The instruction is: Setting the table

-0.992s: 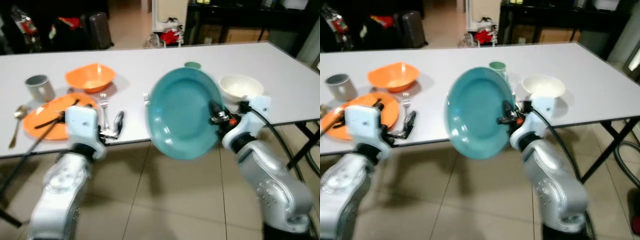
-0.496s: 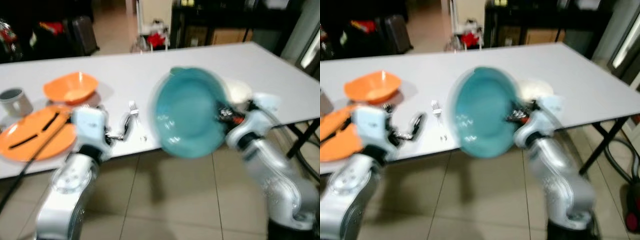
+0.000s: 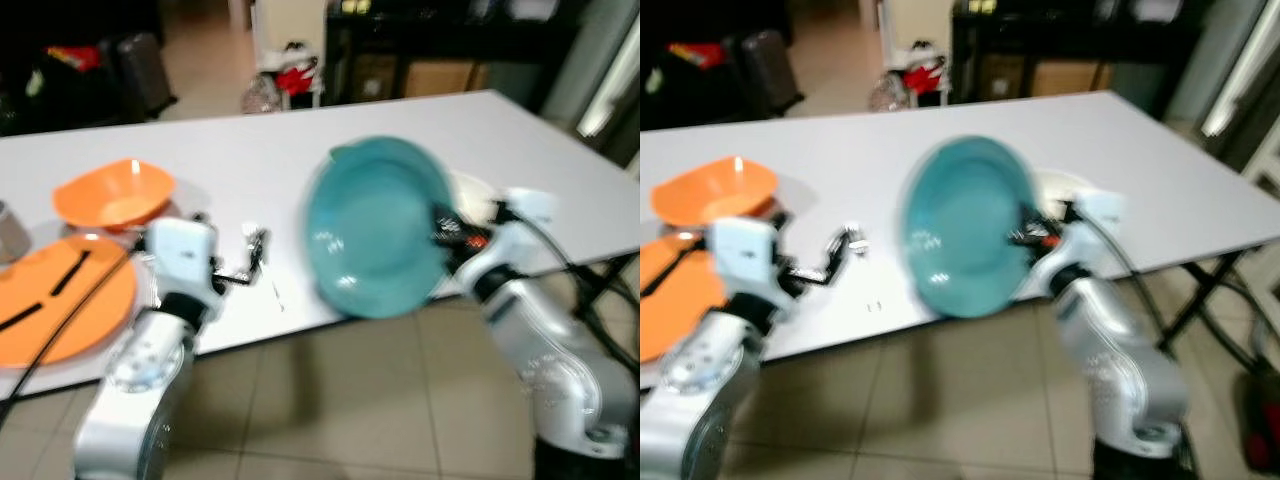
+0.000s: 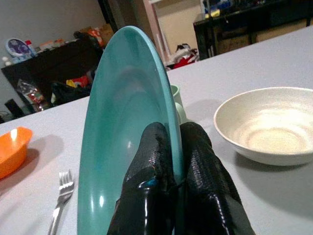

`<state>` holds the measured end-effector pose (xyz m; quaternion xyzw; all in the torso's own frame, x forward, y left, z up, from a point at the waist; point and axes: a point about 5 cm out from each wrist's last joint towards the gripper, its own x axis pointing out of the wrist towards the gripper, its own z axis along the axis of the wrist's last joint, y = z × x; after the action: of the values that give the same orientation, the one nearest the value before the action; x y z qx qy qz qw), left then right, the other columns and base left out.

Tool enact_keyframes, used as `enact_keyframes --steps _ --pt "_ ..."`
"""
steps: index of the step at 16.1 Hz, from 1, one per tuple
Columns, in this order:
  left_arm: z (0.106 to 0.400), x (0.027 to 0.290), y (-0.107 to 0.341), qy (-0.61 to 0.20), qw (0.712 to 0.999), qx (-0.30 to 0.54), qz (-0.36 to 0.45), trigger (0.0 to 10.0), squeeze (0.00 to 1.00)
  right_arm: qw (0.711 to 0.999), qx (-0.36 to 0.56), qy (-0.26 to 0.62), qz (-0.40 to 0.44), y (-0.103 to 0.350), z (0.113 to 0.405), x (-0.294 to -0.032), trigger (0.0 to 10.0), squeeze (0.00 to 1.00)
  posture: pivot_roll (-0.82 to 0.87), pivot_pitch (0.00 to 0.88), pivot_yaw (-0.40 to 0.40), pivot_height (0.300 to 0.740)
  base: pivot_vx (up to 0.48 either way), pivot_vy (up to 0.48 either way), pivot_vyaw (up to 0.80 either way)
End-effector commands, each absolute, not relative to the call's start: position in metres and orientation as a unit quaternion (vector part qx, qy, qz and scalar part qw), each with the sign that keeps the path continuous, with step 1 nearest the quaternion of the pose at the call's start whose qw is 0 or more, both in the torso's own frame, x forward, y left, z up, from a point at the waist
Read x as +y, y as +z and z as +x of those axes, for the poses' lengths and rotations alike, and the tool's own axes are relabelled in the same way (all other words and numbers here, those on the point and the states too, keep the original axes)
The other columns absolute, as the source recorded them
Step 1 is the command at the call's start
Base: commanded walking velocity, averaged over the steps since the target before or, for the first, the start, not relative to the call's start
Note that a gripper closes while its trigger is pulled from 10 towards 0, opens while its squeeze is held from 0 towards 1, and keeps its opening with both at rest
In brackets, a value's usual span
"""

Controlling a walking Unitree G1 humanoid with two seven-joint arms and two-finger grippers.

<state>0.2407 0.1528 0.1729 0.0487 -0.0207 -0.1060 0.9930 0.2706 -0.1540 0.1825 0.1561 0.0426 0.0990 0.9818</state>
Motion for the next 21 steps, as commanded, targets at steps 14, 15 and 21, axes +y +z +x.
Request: enact_keyframes --steps 14,15,21 --pt "0.228 0.15 0.169 -0.293 0.953 0.036 0.069 10.0 0.0 0.948 0.123 0.122 0.266 0.172 0.302 -0.139 10.0 0.0 -0.1 0.0 -0.007 0.74 0.159 0.0 0.0" --pt "0.227 0.148 0.168 -0.32 0.944 0.044 0.073 10.0 0.0 0.944 0.128 0.117 0.282 0.171 0.308 -0.138 10.0 0.0 -0.09 0.0 -0.007 0.74 0.0 0.0 0.0" --pt "0.24 0.15 0.176 -0.38 0.92 0.045 0.092 10.0 0.0 0.931 0.233 0.046 0.276 0.142 0.325 -0.146 10.0 0.0 -0.1 0.0 0.0 0.74 0.0 0.0 0.0"
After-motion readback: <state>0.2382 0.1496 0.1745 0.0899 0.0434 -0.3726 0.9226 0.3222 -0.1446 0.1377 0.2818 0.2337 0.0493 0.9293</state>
